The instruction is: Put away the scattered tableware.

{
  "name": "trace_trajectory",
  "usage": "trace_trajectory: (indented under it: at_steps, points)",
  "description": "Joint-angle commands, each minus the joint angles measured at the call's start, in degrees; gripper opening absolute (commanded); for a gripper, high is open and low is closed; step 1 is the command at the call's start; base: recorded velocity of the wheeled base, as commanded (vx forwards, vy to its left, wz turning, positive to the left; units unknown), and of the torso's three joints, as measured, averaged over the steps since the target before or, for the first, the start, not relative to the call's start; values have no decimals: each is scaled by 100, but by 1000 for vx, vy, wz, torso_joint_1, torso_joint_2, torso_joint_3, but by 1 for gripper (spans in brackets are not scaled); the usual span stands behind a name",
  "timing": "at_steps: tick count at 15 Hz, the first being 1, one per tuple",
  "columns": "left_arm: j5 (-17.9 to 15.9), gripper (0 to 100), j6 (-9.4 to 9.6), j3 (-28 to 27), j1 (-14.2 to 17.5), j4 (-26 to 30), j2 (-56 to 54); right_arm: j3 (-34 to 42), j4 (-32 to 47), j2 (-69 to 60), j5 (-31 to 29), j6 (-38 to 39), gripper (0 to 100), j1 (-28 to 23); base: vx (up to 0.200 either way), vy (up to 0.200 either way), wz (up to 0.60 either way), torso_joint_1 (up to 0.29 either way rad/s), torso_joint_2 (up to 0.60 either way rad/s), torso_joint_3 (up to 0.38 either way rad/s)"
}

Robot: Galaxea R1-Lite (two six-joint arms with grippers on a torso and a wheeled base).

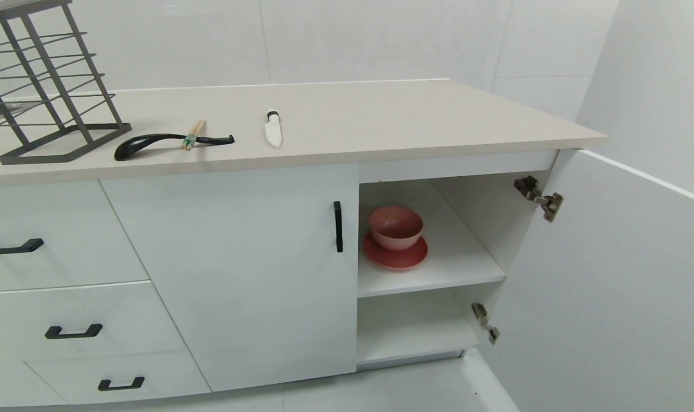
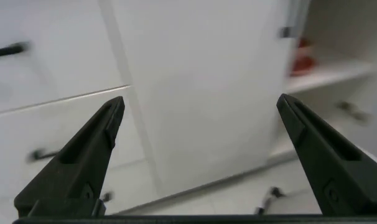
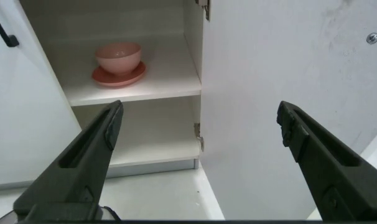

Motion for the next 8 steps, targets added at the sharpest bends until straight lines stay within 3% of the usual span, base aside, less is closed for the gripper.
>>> trace_trajectory:
  at_steps: [1,4,6,8]
  points:
    - [366,100,10,0,1,68,0,1,4,-4,4,8,100,9,0,0,0,0,0,0]
    - [366,100,-148,0,1,358,0,1,4,-4,-13,17,100,0,0,0,0,0,0,0]
    - [392,100,-385,0,1,376,0,1,4,-4,-13,17,100,0,-200,0,0,2,2,2]
    - [401,100,-394,0,1,376,0,1,4,-4,-13,0,100,0,-200,0,0,7,5,0]
